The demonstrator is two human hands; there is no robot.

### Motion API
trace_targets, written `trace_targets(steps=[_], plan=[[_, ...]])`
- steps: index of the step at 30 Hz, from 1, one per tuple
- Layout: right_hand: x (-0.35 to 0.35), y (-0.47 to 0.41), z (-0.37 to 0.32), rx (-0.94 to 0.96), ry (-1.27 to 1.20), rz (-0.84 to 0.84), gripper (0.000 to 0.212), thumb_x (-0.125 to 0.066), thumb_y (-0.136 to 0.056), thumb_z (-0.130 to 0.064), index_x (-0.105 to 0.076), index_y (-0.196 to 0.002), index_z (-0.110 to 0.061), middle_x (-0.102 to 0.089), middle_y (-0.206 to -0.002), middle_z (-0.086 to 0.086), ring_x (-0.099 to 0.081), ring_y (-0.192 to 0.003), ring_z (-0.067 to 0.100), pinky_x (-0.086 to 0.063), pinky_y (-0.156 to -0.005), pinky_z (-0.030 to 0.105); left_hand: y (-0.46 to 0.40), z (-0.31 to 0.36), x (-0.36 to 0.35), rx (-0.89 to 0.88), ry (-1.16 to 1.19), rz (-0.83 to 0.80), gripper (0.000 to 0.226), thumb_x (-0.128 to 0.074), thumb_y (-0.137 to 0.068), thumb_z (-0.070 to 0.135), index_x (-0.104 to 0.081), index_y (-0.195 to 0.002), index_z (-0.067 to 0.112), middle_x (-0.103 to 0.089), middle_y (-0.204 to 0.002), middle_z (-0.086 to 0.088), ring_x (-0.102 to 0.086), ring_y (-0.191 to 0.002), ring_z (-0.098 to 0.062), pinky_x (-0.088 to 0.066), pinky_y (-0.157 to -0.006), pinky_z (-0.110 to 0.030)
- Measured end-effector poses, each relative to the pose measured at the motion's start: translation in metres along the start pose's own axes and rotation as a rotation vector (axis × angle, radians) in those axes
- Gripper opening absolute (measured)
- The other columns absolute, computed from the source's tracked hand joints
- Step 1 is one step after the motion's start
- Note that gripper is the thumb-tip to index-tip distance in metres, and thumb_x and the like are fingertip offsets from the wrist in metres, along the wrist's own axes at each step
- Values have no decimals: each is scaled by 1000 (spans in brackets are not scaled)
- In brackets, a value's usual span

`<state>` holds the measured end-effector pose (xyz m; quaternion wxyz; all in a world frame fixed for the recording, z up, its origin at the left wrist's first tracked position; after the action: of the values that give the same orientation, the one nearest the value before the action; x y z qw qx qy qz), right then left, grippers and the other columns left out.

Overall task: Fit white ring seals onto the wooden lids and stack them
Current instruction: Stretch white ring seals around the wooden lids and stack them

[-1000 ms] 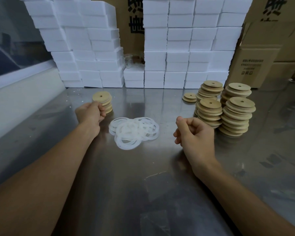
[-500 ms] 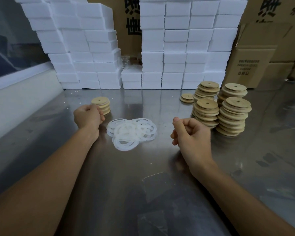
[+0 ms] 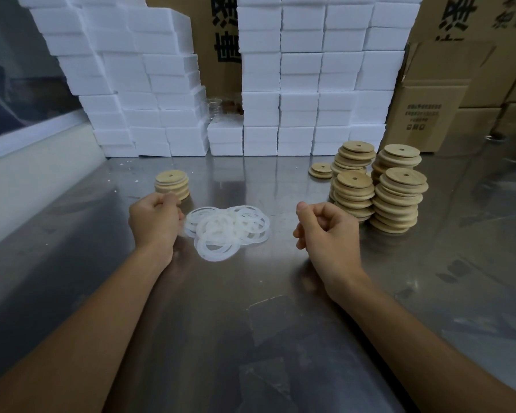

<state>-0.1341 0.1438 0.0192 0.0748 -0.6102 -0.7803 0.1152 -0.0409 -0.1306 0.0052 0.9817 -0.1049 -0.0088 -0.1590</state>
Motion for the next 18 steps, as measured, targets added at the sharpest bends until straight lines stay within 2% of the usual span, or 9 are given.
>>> trace_targets(steps=[3, 9, 12, 16, 18], plan=[[-1, 2, -2, 39, 57, -23, 25, -62, -95, -24, -65, -79, -6, -65, -59, 4, -59, -53, 11, -51, -55, 23, 4, -2, 4, 31, 69, 1, 27, -57, -87, 9, -59, -61, 16, -52, -50, -2, -45, -47, -17, -37, -50, -24], [-3, 3, -6, 116, 187, -36, 23, -64, -94, -29, -65, -78, -13, -67, -60, 4, -63, -54, 7, -56, -65, 36, 16, -3, 7, 6, 76, -46, 27, -57, -88, 12, -60, -61, 17, -49, -40, 8, -41, -42, -14, -32, -42, -20], [-3, 4, -7, 151, 209, -31, 21, -65, -93, -28, -65, -77, -15, -66, -59, 2, -62, -53, 8, -54, -61, 34, 17, -2, 8, 0, 89, -39, 29, -57, -87, 13, -59, -59, 18, -48, -39, 7, -40, -41, -13, -32, -43, -20], [1, 3, -12, 260, 305, -15, 18, -67, -92, -26, -66, -77, -15, -63, -56, 0, -63, -56, 17, -55, -60, 37, 19, 0, 5, -47, 39, -73, 25, -57, -85, 17, -61, -61, 15, -50, -47, -2, -42, -49, -19, -36, -52, -28], [7, 1, -17, 353, 400, 24, 17, -69, -90, -27, -66, -78, -15, -60, -57, -4, -59, -55, 14, -53, -57, 39, 21, 3, 5, -106, -18, -81, 20, -57, -82, 19, -62, -65, 9, -52, -55, -13, -44, -55, -22, -39, -57, -34]])
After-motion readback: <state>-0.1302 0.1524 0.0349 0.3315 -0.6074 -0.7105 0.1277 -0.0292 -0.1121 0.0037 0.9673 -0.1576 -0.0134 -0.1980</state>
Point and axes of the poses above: each hand's wrist, its own y-axis away from the middle knuckle, its own x-axis out of the back of the hand, z = x × y, the point moved 5 cm from there along -y, towards the middle knuckle
